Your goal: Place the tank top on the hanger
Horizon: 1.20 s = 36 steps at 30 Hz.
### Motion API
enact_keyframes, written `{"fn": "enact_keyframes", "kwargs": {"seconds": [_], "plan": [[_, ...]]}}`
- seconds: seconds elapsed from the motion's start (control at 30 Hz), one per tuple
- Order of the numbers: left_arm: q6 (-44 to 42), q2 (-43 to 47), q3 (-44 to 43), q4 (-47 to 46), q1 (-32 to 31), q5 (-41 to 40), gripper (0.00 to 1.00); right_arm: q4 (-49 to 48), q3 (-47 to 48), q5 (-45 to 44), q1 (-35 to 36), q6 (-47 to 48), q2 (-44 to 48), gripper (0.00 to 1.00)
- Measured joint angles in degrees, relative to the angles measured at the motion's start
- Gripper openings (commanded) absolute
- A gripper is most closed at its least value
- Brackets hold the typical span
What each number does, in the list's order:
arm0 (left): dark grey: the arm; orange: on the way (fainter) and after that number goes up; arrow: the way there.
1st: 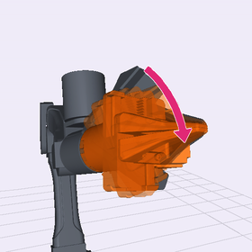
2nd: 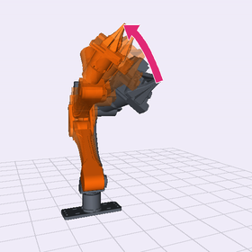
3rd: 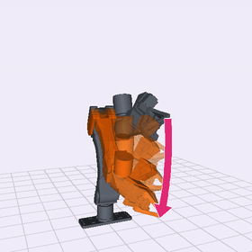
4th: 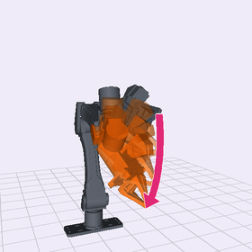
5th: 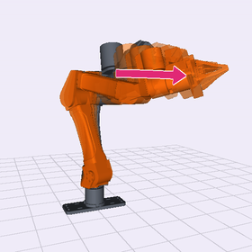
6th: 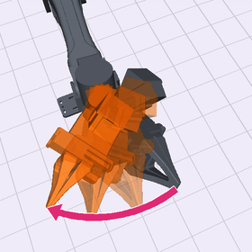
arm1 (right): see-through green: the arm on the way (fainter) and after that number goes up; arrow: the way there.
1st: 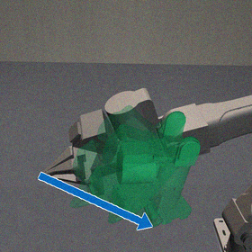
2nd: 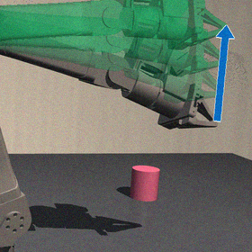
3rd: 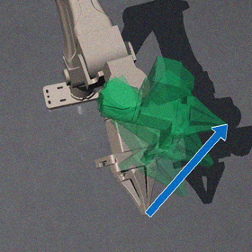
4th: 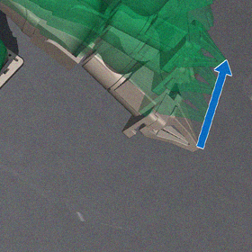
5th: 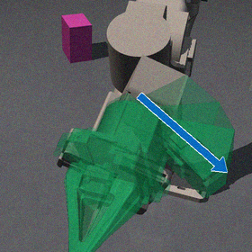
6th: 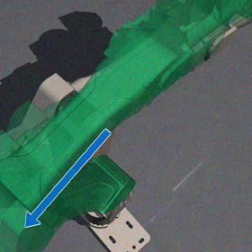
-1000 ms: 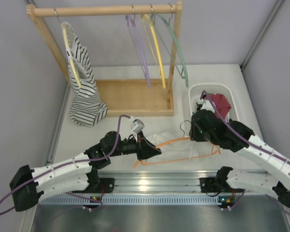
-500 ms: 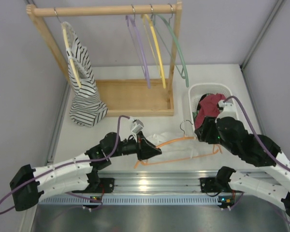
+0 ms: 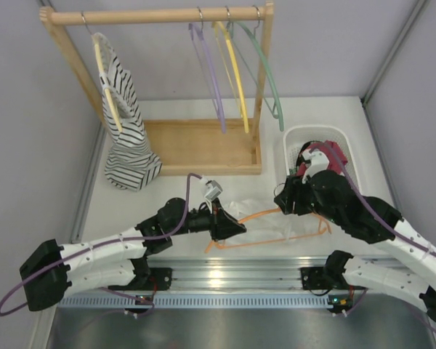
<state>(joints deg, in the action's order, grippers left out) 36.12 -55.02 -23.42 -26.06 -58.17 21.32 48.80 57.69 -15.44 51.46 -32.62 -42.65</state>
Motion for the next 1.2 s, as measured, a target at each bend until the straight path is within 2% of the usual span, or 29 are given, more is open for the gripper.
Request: {"fn": "enact_keyframes", "kwargs": {"seconds": [0.37, 0.47, 0.77, 0.87, 0.9, 0.97, 1.1, 1.17, 1.2], "plan": [[0.00, -1.53, -0.07, -0.94, 0.00, 0.04, 0.00, -3.54, -2.23, 0.52, 0.55, 0.09, -5.62, 0.44], [0.00, -1.77, -0.07, -1.16, 0.00, 0.02, 0.00, -4.42, -2.58, 0.02, 0.79, -0.42, -5.86, 0.38], [0.02, -2.64, -0.07, -2.40, 0.00, -0.63, 0.00, -7.21, -7.85, -3.45, 2.91, -3.52, -4.68, 0.34], [0.04, -3.32, -0.07, -2.64, 0.00, -0.63, 0.00, -8.07, -9.20, -4.55, 3.23, -4.31, -3.78, 0.22], [0.04, -3.52, -0.07, -2.71, 0.00, -0.70, 0.00, -8.22, -9.33, -4.70, 3.34, -4.52, -3.67, 0.12], [0.20, -3.65, -0.07, -2.69, 0.00, -1.07, 0.00, -8.41, -9.35, -5.55, 3.56, -4.61, -3.69, 0.00], [0.57, -3.65, -0.11, -2.32, -0.02, -1.77, 0.00, -8.00, -9.33, -7.72, 4.37, -4.26, -4.11, 0.00], [0.70, -3.74, -0.44, -1.64, -0.11, -2.62, 0.08, -7.96, -9.29, -8.50, 4.55, -4.31, -4.50, 0.00], [0.79, -3.78, -0.90, -0.70, -0.24, -3.06, 0.17, -7.93, -9.29, -9.18, 4.66, -4.37, -4.79, 0.00]]}}
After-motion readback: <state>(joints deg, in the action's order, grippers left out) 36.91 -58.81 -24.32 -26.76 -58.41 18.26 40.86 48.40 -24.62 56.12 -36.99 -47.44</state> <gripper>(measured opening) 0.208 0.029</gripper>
